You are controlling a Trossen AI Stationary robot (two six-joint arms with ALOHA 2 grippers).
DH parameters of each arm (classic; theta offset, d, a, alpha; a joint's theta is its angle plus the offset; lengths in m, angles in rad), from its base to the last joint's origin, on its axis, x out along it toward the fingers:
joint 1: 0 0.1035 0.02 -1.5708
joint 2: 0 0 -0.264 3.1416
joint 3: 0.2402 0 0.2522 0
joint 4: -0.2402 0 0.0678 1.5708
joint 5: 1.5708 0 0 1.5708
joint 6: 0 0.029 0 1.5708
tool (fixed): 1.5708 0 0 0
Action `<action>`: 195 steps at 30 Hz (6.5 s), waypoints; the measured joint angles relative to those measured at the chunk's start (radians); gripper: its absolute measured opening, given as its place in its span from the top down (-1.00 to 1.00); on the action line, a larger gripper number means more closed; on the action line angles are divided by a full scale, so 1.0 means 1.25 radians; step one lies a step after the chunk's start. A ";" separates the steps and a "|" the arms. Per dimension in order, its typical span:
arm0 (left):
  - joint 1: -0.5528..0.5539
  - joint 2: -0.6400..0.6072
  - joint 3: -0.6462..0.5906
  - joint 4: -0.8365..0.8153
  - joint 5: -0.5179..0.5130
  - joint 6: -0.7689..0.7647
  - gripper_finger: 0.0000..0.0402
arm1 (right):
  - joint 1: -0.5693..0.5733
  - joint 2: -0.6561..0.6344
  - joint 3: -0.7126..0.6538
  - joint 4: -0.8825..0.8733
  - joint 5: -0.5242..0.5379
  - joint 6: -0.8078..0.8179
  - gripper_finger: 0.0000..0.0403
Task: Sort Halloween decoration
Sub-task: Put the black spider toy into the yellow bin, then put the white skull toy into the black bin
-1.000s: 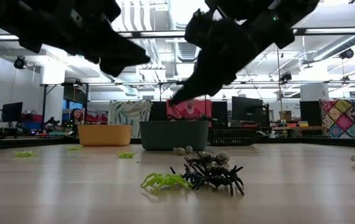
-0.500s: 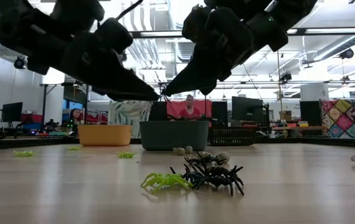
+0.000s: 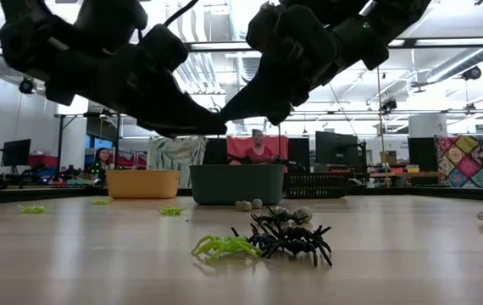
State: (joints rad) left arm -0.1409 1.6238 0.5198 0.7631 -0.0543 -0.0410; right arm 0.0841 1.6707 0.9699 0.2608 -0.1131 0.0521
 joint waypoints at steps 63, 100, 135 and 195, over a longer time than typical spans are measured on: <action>0.780 -0.048 0.365 -1.100 0.010 0.020 1.00 | -0.251 -0.189 -0.006 -0.345 0.274 -0.186 0.21; 0.753 -0.076 0.362 -1.122 -0.133 -0.065 0.37 | -0.372 -0.241 0.122 -0.810 -0.057 0.179 0.21; 0.251 -0.347 0.360 -0.862 -0.075 -0.001 0.37 | 0.213 -0.313 -0.130 -1.162 -0.048 0.344 0.21; 0.251 -0.346 0.359 -0.879 -0.077 0.002 0.37 | 0.281 -0.268 -0.157 -1.073 0.068 0.460 0.95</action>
State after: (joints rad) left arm 0.1726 1.1915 0.9680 -0.3361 -0.1501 -0.0383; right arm 0.4357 1.3354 0.7738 -1.0806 -0.0281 0.6273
